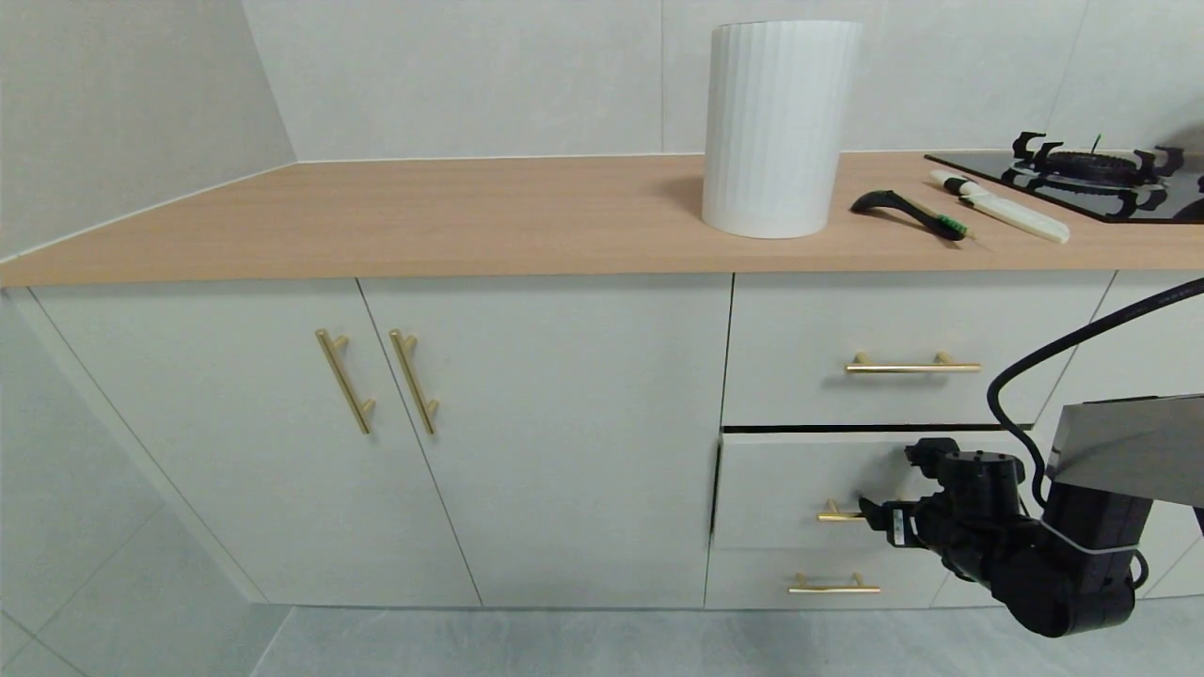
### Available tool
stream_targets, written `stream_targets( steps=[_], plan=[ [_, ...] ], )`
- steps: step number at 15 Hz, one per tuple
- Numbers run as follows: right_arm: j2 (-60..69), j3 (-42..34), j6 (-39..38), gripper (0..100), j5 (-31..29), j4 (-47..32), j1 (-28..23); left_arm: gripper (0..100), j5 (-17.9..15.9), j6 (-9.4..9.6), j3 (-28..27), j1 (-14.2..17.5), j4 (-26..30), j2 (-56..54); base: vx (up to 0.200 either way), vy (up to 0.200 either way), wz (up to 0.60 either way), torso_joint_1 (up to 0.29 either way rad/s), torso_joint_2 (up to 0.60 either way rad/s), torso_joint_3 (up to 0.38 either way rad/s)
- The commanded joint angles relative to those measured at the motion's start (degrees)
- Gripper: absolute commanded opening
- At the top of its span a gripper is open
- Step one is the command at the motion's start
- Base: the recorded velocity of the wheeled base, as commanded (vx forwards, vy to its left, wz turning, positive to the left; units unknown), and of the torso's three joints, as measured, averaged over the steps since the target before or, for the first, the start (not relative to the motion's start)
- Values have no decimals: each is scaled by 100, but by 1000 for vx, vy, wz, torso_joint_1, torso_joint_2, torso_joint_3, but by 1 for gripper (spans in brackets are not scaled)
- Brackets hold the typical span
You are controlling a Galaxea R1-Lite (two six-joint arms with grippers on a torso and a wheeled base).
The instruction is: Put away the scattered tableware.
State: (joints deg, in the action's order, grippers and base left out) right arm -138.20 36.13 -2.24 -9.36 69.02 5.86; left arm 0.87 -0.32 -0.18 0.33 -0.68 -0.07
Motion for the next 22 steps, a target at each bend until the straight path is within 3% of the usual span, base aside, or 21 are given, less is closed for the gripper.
stream_targets(
  steps=[1,8,12,15,18,20,22],
  plan=[
    [127,-247,-4,100,5,-12,2,100,-7,-3,1,2,-2,7,0,0,0,0,0,0],
    [584,-1091,-4,100,40,419,2,100,1,-3,1,2,-2,7,0,0,0,0,0,0],
    [2122,-1812,-4,100,356,278,2,100,1,-3,1,2,-2,7,0,0,0,0,0,0],
    [2878,-1768,-4,100,383,-363,11,100,-7,-3,1,2,-2,7,0,0,0,0,0,0],
    [4566,-818,-48,100,514,-2728,11,100,1,-3,1,2,-2,7,0,0,0,0,0,0],
    [4653,-282,-136,100,541,-3369,11,100,1,-3,1,2,-2,7,0,0,0,0,0,0],
    [4153,-45,-259,100,523,-3395,20,100,1,-3,1,2,-2,7,0,0,0,0,0,0]
  ],
)
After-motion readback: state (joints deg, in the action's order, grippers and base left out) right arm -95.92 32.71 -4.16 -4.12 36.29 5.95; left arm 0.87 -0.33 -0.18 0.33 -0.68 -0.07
